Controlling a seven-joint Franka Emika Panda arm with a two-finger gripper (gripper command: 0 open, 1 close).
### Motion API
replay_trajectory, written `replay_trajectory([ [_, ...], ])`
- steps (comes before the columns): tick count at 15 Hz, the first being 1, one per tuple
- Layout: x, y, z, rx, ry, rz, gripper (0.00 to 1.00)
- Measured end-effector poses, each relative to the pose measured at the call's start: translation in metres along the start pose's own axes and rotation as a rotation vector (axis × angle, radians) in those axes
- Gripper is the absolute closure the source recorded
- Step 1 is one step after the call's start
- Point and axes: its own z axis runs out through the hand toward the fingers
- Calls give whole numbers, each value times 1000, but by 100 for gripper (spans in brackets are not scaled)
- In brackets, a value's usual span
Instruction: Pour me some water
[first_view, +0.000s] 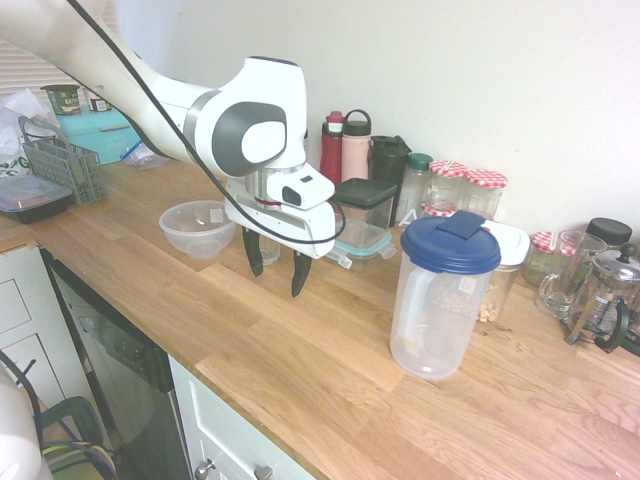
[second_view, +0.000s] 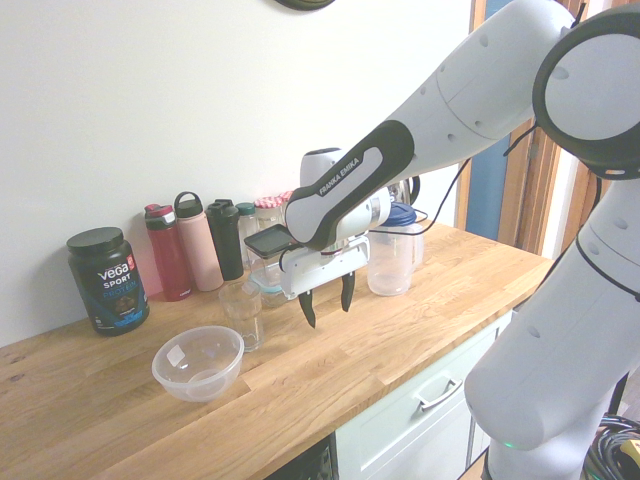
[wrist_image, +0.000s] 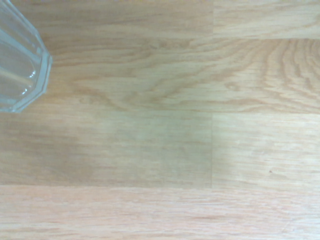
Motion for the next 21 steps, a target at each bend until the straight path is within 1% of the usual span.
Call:
replay_trajectory([
  [3, 0, 1, -4, -2, -2, -6, 0],
  [4, -1, 1, -15, 1, -2, -14, 0],
  [6, -5, 8, -52, 32, 4, -36, 0],
  [8, -5, 31, -98, 87, 25, -65, 0],
  [10, -1, 60, -139, 154, 77, -85, 0],
  [13, 11, 112, -180, 218, 160, -88, 0],
  [15, 28, 154, -192, 255, 198, -69, 0],
  [17, 47, 190, -190, 281, 222, -44, 0],
  [21, 79, 241, -172, 274, 266, -6, 0],
])
